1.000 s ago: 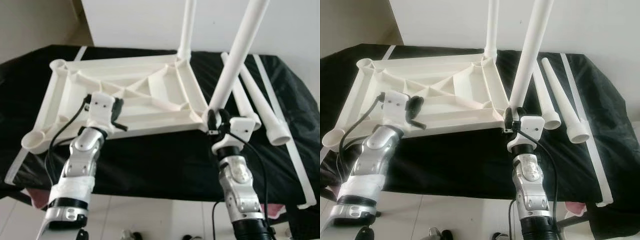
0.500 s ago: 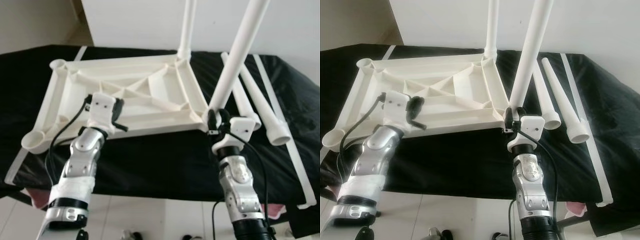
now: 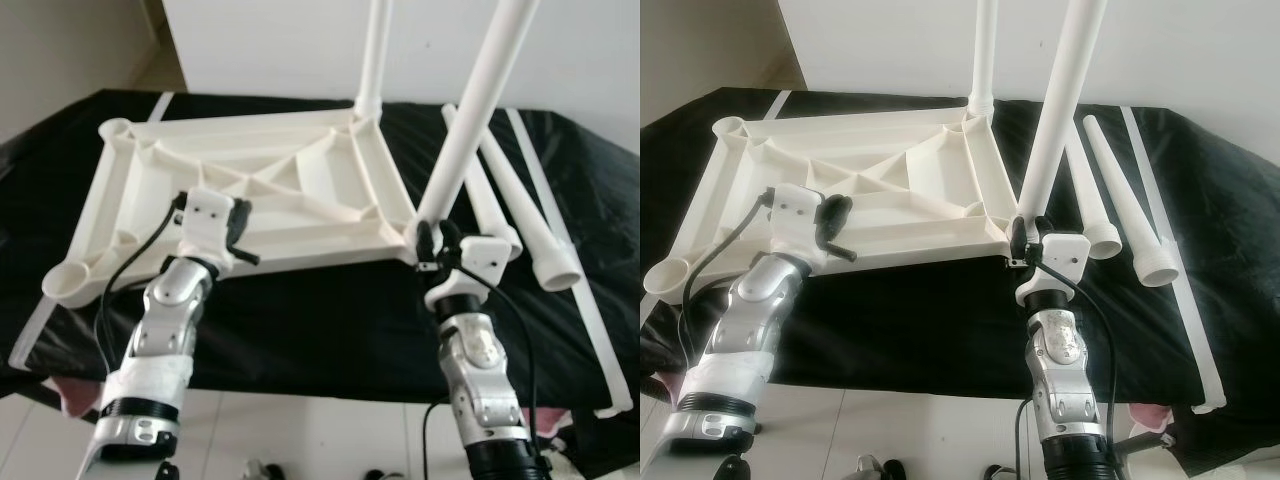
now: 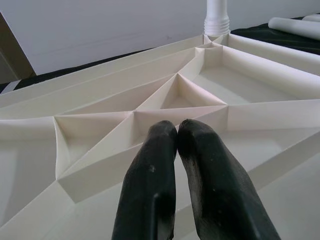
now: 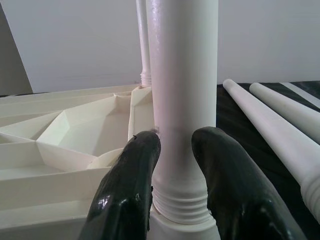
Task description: Building children table
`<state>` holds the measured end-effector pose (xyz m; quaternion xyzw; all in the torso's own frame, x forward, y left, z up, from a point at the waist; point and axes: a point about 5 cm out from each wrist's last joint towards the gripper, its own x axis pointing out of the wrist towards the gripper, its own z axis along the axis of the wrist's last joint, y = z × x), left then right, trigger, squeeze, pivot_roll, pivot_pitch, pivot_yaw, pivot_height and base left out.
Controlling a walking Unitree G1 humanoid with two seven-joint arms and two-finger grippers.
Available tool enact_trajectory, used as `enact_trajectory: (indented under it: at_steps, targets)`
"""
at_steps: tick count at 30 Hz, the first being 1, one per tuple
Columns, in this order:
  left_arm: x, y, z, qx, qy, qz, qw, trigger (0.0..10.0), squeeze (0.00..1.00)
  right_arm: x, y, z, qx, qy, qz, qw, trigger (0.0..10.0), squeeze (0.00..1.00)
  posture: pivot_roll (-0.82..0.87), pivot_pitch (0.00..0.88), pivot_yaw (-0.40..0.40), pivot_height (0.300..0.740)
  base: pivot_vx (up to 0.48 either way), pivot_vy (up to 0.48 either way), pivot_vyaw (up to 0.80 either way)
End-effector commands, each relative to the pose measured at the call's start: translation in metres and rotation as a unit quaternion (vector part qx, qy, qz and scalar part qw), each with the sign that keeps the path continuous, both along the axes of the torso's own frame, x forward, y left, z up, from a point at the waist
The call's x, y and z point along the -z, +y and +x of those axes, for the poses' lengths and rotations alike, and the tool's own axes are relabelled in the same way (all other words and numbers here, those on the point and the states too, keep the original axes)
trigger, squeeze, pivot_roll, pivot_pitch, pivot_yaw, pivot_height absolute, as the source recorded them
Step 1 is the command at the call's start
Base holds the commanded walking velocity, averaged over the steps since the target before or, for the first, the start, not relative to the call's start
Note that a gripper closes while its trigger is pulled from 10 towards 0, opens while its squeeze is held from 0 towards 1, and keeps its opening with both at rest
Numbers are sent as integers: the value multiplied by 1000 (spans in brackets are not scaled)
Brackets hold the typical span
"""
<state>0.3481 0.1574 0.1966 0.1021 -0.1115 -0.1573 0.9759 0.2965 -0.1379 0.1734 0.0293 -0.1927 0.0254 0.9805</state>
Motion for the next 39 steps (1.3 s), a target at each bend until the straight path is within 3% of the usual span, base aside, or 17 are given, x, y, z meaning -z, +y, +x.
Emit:
enact_trajectory:
  at_steps: [1,36,37,38,39]
  targets:
    - [0,1,-3,-5,-6,-2,1000,10000,1000,5,-1,-1,1,12,4,1000,10000,0,-74,151,6,740,0,0,0]
    - [7,-5,-7,11,-2,18,1000,10000,1000,6,2,-1,-9,14,1,1000,10000,0,-68,139,-5,740,0,0,0]
    - [6,-5,-7,11,-3,19,1000,10000,1000,6,3,-1,-11,13,1,1000,8392,0,-68,137,-6,740,0,0,0]
    - [6,-5,-6,11,-3,19,1000,10000,1000,5,3,-1,-14,11,1,1000,8392,0,-68,137,-7,740,0,0,0]
    - [6,-5,-6,10,-4,19,1000,10000,1000,5,4,-1,-16,10,1,1000,745,0,-68,136,-8,740,0,0,0]
